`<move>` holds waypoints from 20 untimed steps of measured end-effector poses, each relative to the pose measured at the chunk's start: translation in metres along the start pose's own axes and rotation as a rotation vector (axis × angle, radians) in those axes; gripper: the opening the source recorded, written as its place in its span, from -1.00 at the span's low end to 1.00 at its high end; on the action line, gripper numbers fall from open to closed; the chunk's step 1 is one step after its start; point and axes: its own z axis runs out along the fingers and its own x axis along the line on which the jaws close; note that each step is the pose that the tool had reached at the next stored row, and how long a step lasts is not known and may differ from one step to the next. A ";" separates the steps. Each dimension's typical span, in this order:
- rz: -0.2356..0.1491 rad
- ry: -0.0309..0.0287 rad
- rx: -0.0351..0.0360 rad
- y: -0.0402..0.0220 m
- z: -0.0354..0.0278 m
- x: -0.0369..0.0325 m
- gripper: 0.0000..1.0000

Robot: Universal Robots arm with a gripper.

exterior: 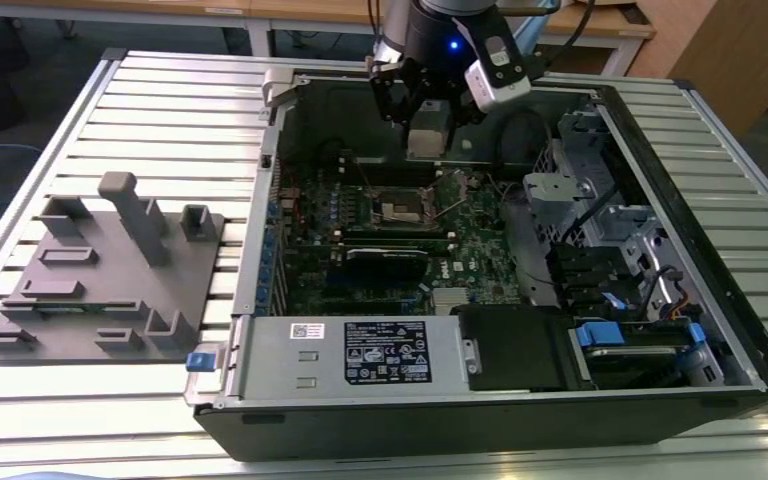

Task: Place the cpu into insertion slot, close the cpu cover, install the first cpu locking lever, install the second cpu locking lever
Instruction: 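Place the cpu into insertion slot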

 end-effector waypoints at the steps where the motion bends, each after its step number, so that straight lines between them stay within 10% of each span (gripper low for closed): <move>1: 0.000 0.0000 0.0000 0.0000 0.0001 0.0000 0.08; 20: 0.000 0.0000 0.0000 -0.0005 0.0057 0.0001 0.08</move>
